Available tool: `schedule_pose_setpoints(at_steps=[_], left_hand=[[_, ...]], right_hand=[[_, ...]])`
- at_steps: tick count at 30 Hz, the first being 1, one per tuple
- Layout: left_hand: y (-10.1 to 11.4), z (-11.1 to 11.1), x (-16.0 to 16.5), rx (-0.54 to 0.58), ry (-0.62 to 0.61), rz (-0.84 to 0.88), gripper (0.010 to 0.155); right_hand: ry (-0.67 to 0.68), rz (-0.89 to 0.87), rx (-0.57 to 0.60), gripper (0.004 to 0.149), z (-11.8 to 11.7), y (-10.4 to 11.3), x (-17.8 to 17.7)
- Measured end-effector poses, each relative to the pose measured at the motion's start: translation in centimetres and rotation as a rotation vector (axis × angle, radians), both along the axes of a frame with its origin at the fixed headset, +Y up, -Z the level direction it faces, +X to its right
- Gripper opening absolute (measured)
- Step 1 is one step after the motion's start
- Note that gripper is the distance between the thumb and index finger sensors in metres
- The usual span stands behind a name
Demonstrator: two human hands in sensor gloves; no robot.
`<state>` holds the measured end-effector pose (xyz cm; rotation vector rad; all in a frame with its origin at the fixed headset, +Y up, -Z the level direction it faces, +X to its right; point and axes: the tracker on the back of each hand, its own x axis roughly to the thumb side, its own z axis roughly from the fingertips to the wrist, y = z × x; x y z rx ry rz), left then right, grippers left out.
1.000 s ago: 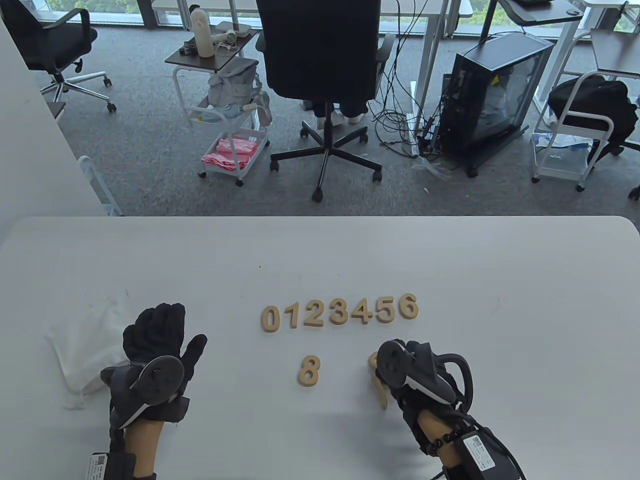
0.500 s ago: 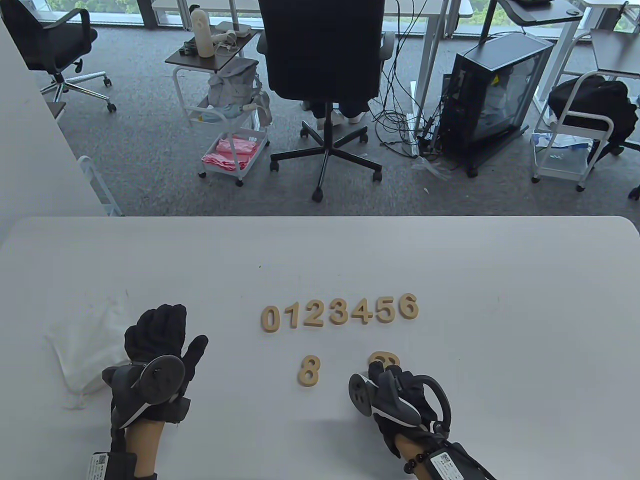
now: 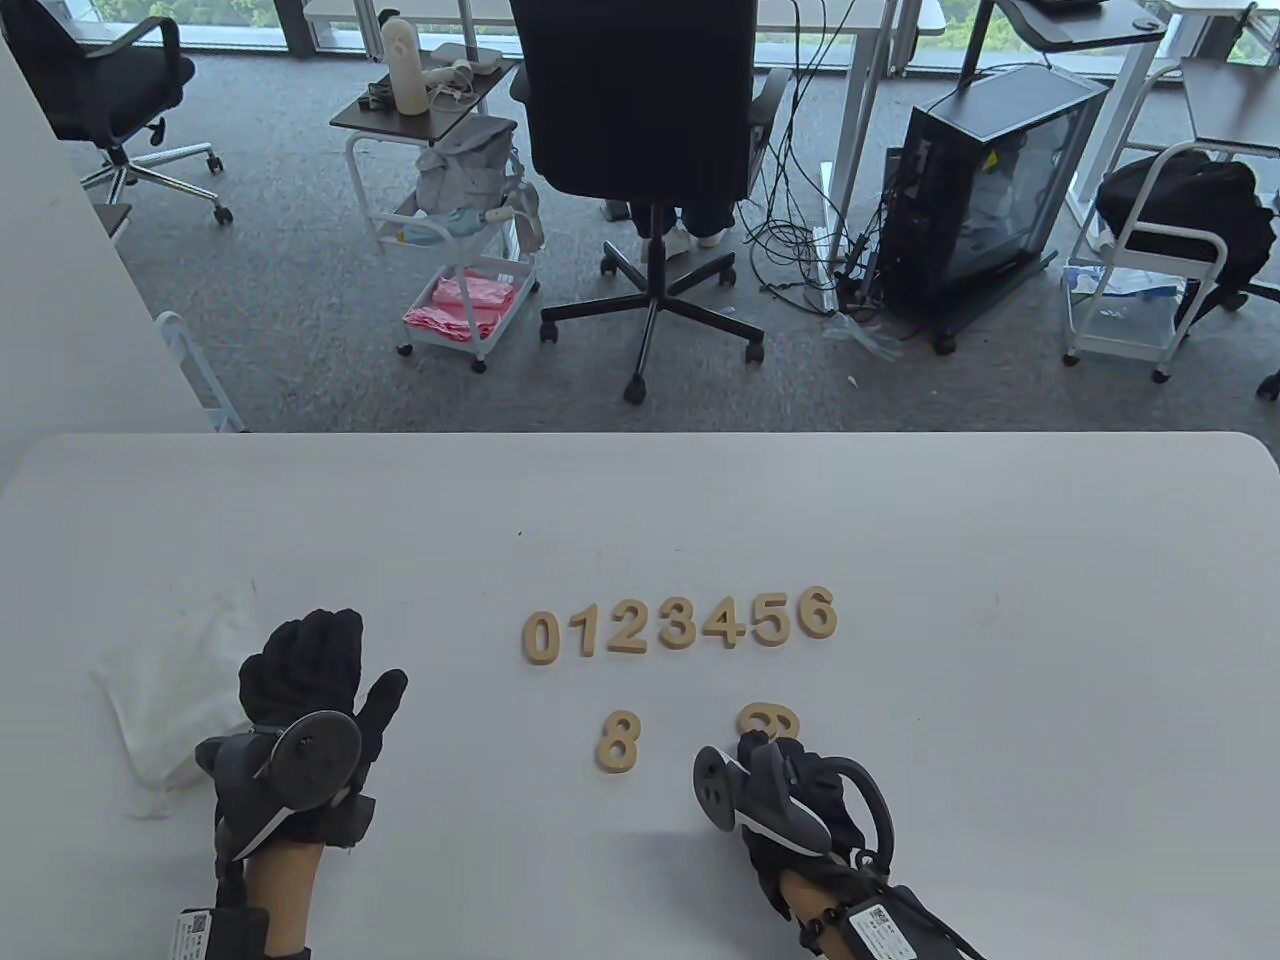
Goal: Empty bag and arrange number blocks in order
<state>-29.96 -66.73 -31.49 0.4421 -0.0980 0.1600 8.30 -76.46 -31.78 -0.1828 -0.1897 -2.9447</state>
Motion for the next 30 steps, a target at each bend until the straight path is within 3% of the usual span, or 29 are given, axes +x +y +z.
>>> schedule_pose_setpoints(at_steps=[16, 30], left_hand=[[0.1, 0.0, 0.0, -0.005, 0.000, -0.002, 0.074], [0.0, 0.0, 0.1, -0.010, 0.002, -0.002, 0.073]], right_hand=[[-0.061, 0.006, -0.026, 0.058, 0.1, -0.1, -0.1], [-0.057, -0.133, -0.070, 0.067, -1.3, 0.0, 1.9]])
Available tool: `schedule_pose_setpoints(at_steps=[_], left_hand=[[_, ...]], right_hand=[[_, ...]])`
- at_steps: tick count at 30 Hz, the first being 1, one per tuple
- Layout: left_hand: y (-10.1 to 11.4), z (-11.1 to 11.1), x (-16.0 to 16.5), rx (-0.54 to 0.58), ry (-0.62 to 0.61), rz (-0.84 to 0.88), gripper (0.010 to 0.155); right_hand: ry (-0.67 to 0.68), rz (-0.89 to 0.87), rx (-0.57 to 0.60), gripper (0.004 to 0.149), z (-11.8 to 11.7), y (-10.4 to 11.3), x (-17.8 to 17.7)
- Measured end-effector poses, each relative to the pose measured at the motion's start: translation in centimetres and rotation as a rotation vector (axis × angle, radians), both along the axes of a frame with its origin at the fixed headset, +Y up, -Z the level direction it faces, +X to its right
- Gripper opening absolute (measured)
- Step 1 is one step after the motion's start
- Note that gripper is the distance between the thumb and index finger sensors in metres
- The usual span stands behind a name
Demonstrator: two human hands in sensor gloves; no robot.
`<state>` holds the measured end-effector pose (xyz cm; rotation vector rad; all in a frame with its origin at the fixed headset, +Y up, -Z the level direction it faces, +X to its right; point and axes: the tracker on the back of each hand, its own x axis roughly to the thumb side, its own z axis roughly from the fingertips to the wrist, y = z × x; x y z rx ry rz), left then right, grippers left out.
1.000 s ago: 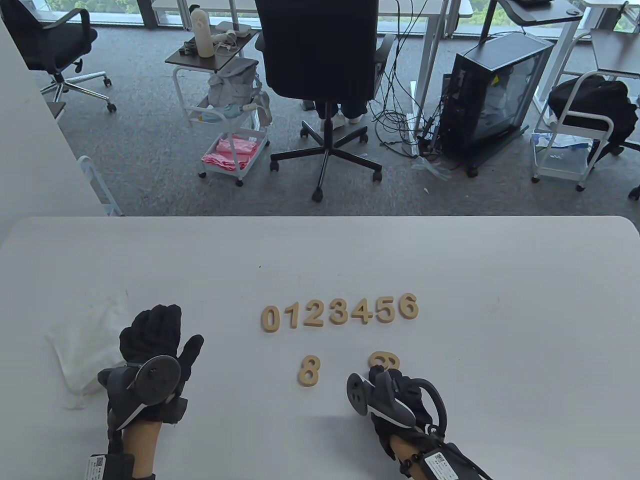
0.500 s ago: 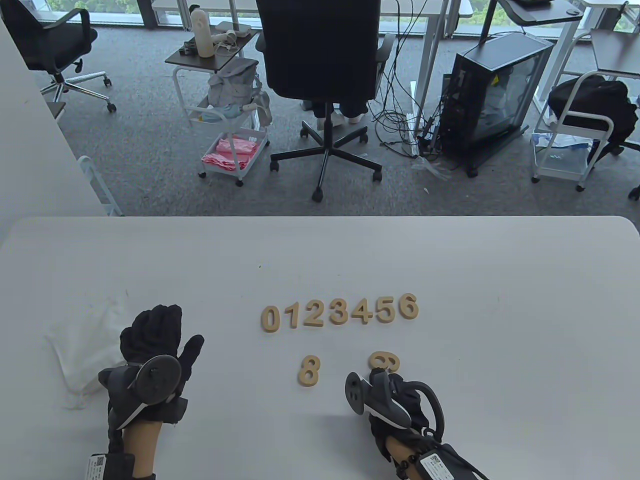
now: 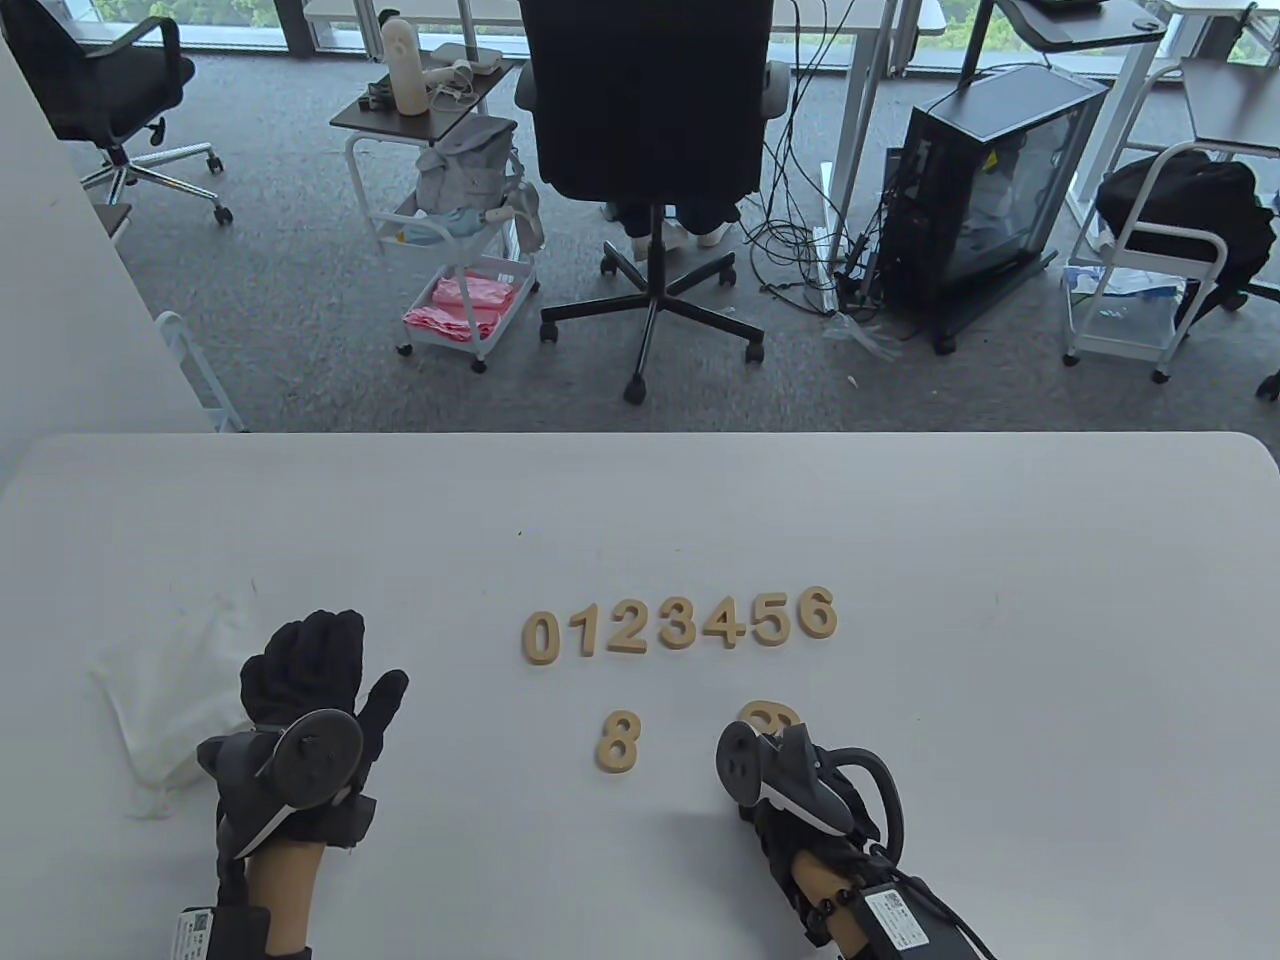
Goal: Empty bag and arrange number blocks in order
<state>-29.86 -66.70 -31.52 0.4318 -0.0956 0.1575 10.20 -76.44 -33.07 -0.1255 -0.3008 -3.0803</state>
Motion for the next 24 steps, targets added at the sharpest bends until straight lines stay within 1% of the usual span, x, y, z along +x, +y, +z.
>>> schedule_pose_setpoints(at_steps=[2, 6, 9, 11, 14, 16, 19, 22, 24], left_hand=[[0.0, 0.0, 0.0, -0.001, 0.000, -0.002, 0.073], [0.0, 0.0, 0.0, 0.001, 0.002, 0.001, 0.074], [0.0, 0.0, -0.1, 0.002, 0.003, 0.003, 0.074], [0.1, 0.0, -0.1, 0.003, 0.003, 0.002, 0.074], [0.1, 0.0, -0.2, 0.006, 0.004, 0.006, 0.074], [0.1, 0.0, -0.2, 0.008, 0.005, 0.007, 0.074], [0.1, 0.0, -0.2, 0.010, 0.005, 0.006, 0.074], [0.1, 0.0, -0.2, 0.013, 0.004, 0.004, 0.074], [0.1, 0.0, -0.2, 0.013, 0.004, 0.003, 0.074]], right_hand=[[0.009, -0.007, 0.002, 0.066, 0.0, 0.1, 0.1], [0.009, -0.071, 0.004, 0.063, 0.2, 0.2, 0.4], [0.011, -0.126, 0.005, 0.063, 0.4, 0.4, 1.0], [0.002, -0.184, 0.044, 0.063, 0.5, 0.8, 1.4], [0.001, -0.228, 0.152, 0.064, 0.6, 2.0, 2.1], [-0.014, -0.258, 0.192, 0.063, 0.5, 2.6, 2.5], [-0.045, -0.318, 0.224, 0.060, 0.5, 3.3, 3.4], [-0.083, -0.379, 0.219, 0.055, 0.4, 3.6, 4.6], [-0.128, -0.483, 0.198, 0.052, 0.2, 3.7, 5.8]])
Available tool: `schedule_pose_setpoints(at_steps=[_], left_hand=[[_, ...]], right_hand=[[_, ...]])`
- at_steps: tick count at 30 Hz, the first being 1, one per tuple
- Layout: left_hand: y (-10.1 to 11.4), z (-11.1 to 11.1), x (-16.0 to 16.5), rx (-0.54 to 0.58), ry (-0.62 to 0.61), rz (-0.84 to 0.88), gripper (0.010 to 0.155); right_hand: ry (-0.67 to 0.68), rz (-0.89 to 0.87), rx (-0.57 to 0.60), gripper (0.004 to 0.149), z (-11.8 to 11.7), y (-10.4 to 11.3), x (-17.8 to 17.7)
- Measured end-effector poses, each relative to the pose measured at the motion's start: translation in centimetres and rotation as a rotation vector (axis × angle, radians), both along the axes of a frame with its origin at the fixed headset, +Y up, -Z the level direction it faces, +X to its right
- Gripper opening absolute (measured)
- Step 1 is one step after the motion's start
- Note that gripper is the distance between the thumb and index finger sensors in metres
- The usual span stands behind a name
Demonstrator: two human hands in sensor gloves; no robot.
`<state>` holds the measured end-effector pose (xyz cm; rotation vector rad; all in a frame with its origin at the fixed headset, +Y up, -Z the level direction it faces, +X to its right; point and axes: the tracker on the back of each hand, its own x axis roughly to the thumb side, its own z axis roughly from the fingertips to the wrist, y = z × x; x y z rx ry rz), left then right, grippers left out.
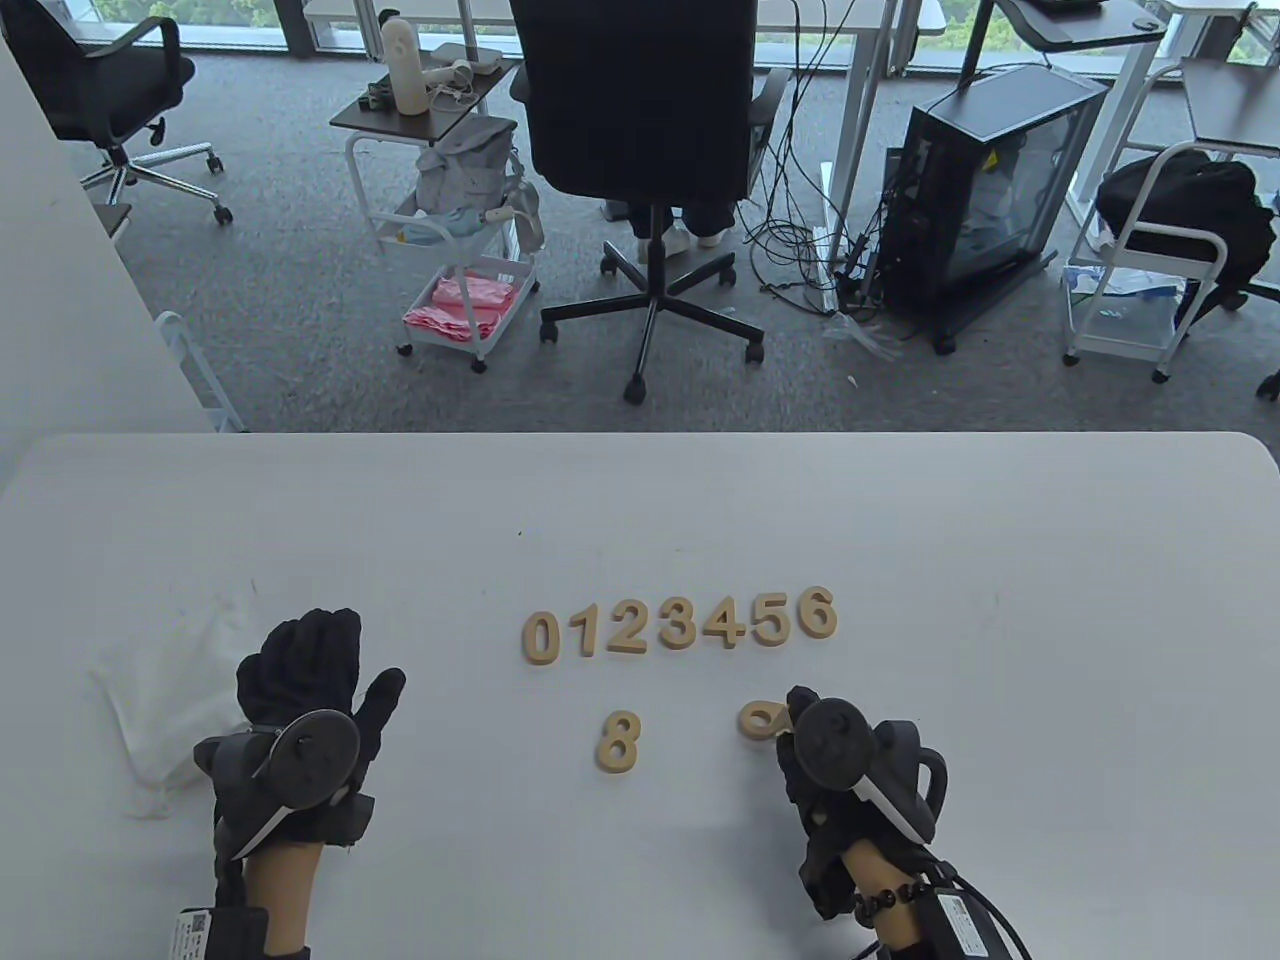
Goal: Empty bag and arrange number blocks in order
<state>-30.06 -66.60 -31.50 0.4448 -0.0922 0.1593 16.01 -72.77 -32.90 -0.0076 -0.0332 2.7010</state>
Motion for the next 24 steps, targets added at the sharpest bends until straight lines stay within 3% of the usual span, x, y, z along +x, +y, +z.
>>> schedule_pose_setpoints(at_steps=[3, 10, 15, 24], left_hand=[[0.0, 0.0, 0.0, 0.003, 0.000, 0.002, 0.074], [0.1, 0.0, 0.0, 0.008, 0.000, -0.006, 0.074], [0.2, 0.1, -0.1, 0.016, 0.007, -0.007, 0.074], [0.3, 0.1, -0.3, 0.016, 0.025, -0.016, 0.074]], right_hand=[[-0.041, -0.199, -0.047, 0.049, -0.5, -0.2, 1.7], [-0.148, -0.356, -0.024, 0.058, -1.9, 0.6, 5.0], [-0.225, -0.270, -0.008, 0.063, -4.1, 0.8, 7.0], [-0.348, 0.094, 0.004, 0.057, -9.9, 1.3, 7.7]])
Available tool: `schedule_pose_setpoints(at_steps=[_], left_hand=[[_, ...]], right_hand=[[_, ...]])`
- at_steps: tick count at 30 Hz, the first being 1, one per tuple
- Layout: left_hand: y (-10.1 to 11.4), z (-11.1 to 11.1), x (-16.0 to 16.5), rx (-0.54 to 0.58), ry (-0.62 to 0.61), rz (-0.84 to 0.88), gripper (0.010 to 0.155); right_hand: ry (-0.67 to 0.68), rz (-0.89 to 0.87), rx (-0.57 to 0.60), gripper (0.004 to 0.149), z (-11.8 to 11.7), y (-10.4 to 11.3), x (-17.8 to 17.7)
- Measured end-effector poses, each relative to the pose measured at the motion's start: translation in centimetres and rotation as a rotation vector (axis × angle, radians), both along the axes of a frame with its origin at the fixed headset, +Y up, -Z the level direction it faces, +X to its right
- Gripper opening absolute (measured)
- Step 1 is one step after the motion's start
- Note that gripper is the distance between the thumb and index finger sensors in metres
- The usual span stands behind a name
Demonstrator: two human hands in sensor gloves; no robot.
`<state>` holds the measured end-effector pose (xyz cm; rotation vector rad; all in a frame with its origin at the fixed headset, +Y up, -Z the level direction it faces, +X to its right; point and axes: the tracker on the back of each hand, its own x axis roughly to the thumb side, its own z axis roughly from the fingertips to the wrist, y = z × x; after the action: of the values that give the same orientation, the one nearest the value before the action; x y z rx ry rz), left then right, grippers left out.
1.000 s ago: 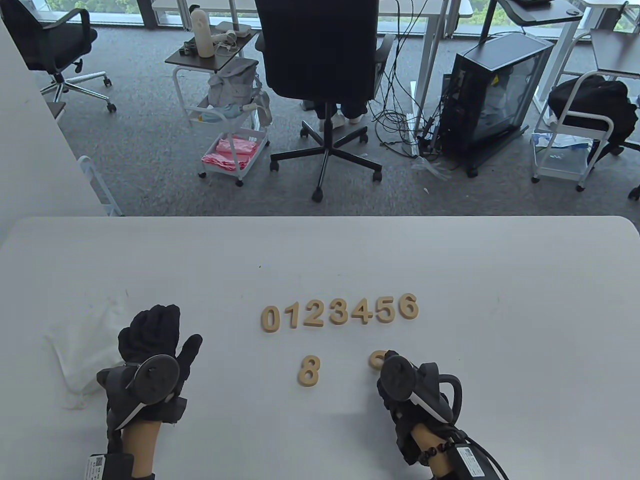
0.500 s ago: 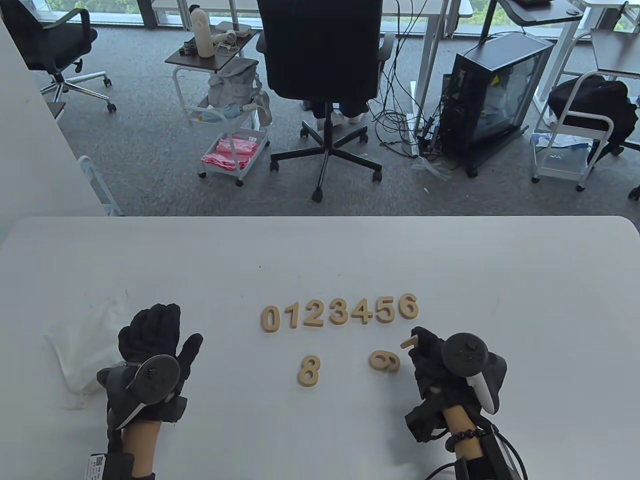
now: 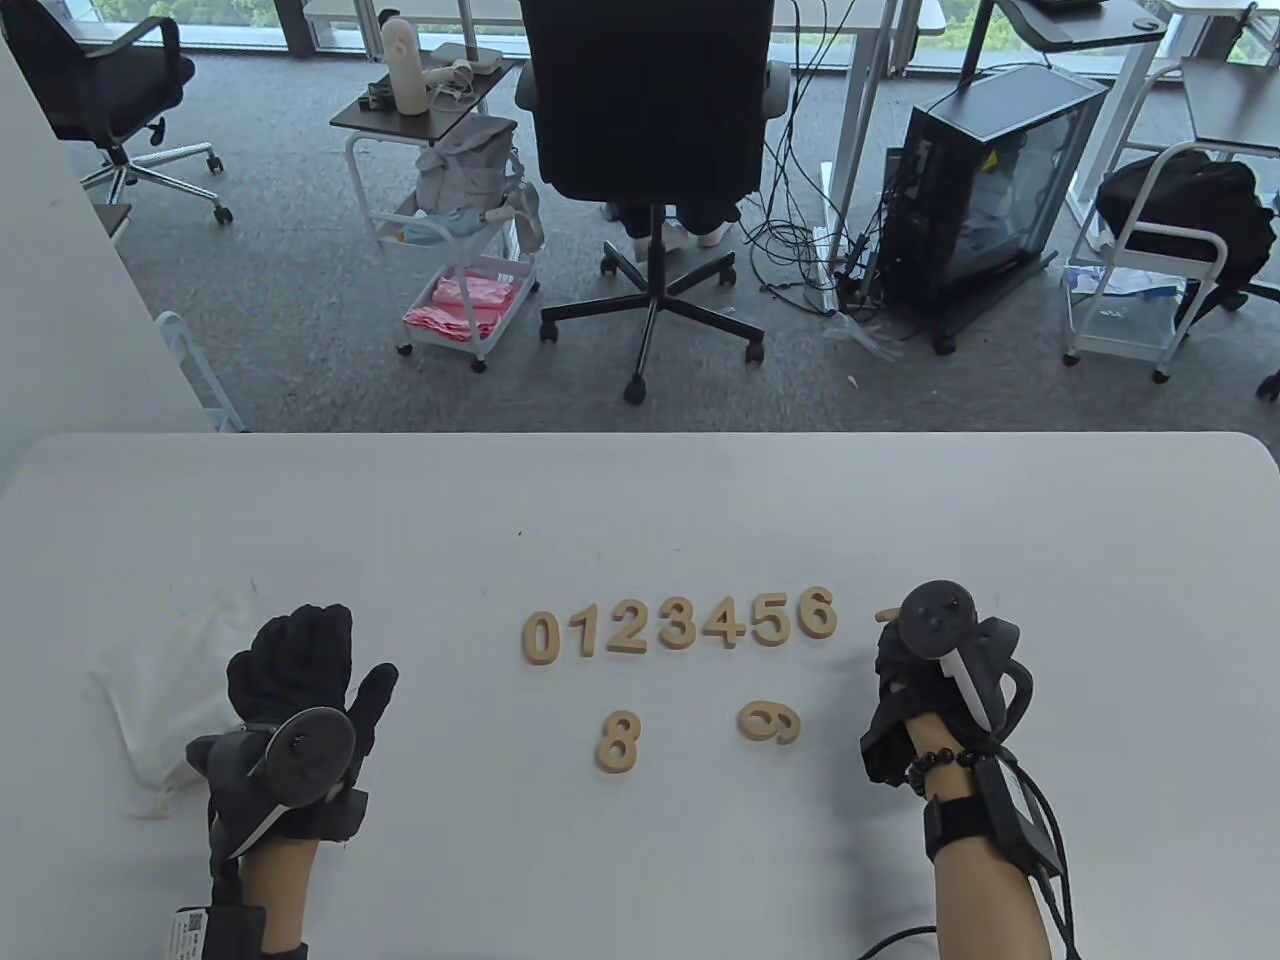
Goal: Empty bag and arrange number blocks in order
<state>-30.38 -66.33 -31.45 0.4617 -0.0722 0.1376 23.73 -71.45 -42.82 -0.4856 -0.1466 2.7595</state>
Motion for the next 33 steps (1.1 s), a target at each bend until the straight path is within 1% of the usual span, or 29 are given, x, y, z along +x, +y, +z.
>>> schedule_pose_setpoints(at_steps=[4, 5, 7, 12, 18, 20, 22, 24, 33], left_hand=[[0.0, 0.0, 0.0, -0.003, 0.003, -0.001, 0.074], [0.0, 0.0, 0.0, -0.003, 0.004, -0.001, 0.074], [0.1, 0.0, -0.1, -0.002, 0.004, -0.002, 0.074], [0.1, 0.0, -0.1, 0.001, 0.005, -0.001, 0.074], [0.1, -0.1, 0.0, -0.004, 0.003, -0.007, 0.074], [0.1, -0.1, 0.0, -0.005, 0.003, -0.007, 0.074], [0.1, -0.1, 0.0, -0.007, 0.003, -0.010, 0.074], [0.1, -0.1, 0.0, -0.008, 0.003, -0.010, 0.074], [0.0, -0.2, 0.2, -0.015, 0.003, -0.013, 0.074]], right_hand=[[-0.027, 0.056, -0.038, 0.061, -2.1, -0.1, -0.7], [-0.030, 0.064, -0.048, 0.060, -2.4, -0.2, -0.8], [-0.053, 0.115, -0.005, 0.057, -3.2, -0.2, -1.3], [-0.035, 0.258, 0.017, 0.050, -4.5, -0.9, -2.6], [-0.024, 0.378, 0.016, 0.041, -5.5, -1.9, -3.6], [-0.009, 0.397, -0.012, 0.040, -5.8, -2.1, -3.8], [-0.006, 0.407, -0.025, 0.041, -6.0, -2.3, -4.0], [-0.004, 0.396, -0.068, 0.043, -6.2, -2.5, -4.1], [0.029, 0.429, -0.104, 0.043, -6.8, -3.6, -4.6]])
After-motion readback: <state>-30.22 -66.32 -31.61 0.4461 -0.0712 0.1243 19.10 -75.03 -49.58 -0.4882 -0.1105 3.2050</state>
